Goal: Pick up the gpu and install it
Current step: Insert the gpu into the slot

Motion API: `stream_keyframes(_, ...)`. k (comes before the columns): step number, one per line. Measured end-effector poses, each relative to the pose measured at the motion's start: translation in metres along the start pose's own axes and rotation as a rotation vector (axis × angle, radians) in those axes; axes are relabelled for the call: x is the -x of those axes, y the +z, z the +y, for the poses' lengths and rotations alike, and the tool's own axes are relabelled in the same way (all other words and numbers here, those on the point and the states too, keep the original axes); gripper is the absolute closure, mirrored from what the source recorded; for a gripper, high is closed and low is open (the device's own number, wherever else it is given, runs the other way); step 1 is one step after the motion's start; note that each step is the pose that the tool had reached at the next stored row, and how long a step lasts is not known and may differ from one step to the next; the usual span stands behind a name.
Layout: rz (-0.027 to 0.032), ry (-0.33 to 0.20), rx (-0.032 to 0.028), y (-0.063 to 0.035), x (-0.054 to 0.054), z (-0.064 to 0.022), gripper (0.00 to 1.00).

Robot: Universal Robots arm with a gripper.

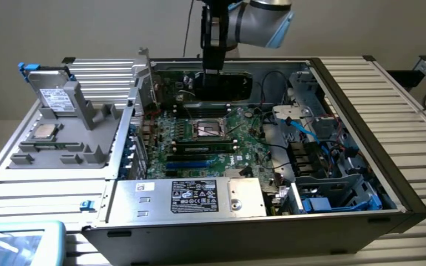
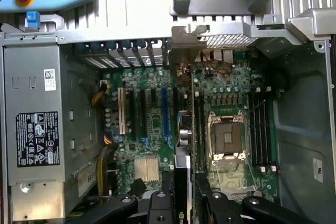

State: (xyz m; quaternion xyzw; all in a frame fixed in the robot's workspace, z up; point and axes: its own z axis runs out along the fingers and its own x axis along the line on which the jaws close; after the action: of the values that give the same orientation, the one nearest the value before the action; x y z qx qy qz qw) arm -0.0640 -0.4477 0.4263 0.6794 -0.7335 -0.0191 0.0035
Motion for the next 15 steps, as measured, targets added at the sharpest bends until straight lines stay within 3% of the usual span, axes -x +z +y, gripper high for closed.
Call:
stream_keyframes(2, -0.0004, 0.009, -0.0011, 0.0107, -0.019, -0.0012, 0.72)
stream_keyframes(15, -0.0010, 0.027, -0.0015, 0.0370, -0.022, 0.0219, 0.72)
